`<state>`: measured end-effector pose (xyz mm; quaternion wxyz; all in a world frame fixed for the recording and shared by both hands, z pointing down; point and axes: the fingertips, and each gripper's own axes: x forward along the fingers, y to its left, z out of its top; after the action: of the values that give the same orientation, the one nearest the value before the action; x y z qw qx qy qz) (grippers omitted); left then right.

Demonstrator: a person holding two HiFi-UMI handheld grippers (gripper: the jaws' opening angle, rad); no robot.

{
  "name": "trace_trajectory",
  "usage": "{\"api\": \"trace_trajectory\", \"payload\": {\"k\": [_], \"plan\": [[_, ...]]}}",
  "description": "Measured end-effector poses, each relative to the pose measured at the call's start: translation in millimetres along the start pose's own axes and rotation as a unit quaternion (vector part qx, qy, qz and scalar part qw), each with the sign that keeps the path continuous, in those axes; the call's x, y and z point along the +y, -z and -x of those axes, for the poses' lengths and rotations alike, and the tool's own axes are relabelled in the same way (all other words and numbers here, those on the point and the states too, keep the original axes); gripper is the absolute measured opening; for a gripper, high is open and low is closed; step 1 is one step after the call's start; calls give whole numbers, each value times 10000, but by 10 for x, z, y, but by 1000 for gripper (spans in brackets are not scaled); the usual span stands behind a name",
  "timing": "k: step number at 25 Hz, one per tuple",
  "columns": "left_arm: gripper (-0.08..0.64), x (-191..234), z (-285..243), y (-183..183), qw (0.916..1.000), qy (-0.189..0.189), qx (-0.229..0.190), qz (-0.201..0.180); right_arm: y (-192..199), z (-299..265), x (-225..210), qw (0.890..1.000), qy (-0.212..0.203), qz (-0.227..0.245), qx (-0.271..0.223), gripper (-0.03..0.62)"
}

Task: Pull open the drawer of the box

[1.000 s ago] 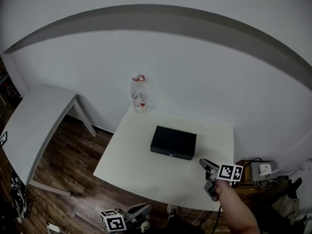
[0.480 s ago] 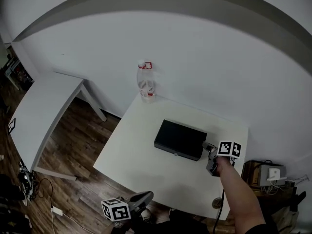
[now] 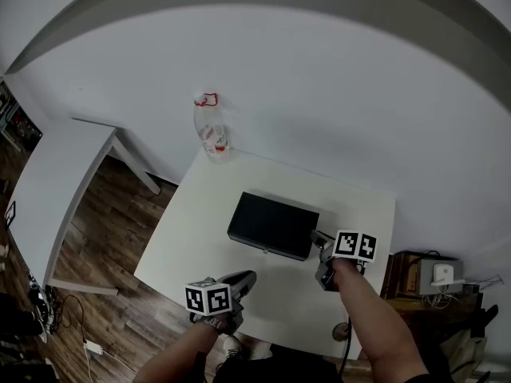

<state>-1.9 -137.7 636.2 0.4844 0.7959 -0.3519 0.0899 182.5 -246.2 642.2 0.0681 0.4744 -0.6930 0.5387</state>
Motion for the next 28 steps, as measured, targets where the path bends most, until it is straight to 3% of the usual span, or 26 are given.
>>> {"api": "trace_trajectory", "payload": {"k": [6, 12, 17, 25, 28], "plan": [[58, 79, -404, -207, 9991, -342, 170, -186, 14, 2, 6, 9998, -110, -156, 33, 75], [71, 134, -669, -221, 9973, -554, 393, -295, 27, -1, 3, 9996, -38, -260, -50, 74], [115, 283, -754, -216, 9933, -974, 461, -418, 27, -8, 0, 9993, -93, -348, -76, 75], [111, 317, -848, -200, 9941, -901, 455, -409, 35, -2, 0, 9994, -65, -307, -121, 75], [72, 306, -870, -189, 9937, -877, 535, -438, 32, -7, -3, 9994, -60, -316, -151, 75]]}}
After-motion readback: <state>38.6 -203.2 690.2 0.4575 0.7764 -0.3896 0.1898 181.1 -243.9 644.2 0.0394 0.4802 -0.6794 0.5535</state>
